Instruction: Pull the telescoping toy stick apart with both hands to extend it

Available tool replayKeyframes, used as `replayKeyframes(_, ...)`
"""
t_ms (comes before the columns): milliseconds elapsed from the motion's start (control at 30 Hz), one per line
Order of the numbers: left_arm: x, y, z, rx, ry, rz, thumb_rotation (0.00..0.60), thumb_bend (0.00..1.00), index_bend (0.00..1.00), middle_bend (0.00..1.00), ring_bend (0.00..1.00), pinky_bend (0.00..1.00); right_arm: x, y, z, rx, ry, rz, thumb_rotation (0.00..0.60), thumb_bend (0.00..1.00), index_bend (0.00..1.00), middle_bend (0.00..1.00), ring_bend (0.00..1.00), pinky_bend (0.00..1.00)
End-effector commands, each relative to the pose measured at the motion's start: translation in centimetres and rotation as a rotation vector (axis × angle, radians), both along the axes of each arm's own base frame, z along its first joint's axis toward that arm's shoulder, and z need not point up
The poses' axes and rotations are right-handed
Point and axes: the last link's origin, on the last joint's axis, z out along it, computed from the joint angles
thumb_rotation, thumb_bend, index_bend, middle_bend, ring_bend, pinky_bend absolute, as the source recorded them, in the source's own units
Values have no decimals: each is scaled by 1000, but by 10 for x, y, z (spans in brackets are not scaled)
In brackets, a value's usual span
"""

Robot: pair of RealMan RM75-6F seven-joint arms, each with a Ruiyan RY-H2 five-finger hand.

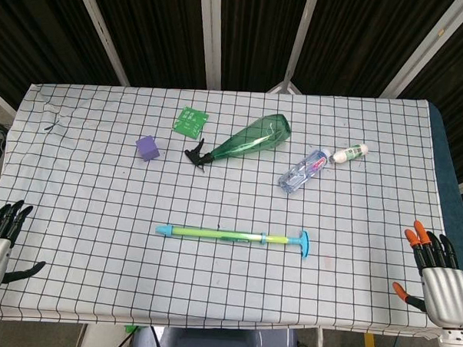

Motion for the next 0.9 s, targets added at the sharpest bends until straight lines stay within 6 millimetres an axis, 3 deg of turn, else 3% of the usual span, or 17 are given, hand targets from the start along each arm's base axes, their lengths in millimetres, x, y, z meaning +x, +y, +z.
replayKeyframes(33,0,0,0,0,1,1,600,0,0,0,0,0,-1,0,0,1,3,-7,600,192,0,0,0,0)
replayKeyframes(667,-1,0,3,5,-22,11,600,0,0,0,0,0,12,-5,-7,36,-72,36,600,193,1,0,0,0)
replayKeyframes(900,1,1,2,-3,-28,10,600,0,0,0,0,0,32,-25,-24,60,-97,96,600,192,130,0,0,0)
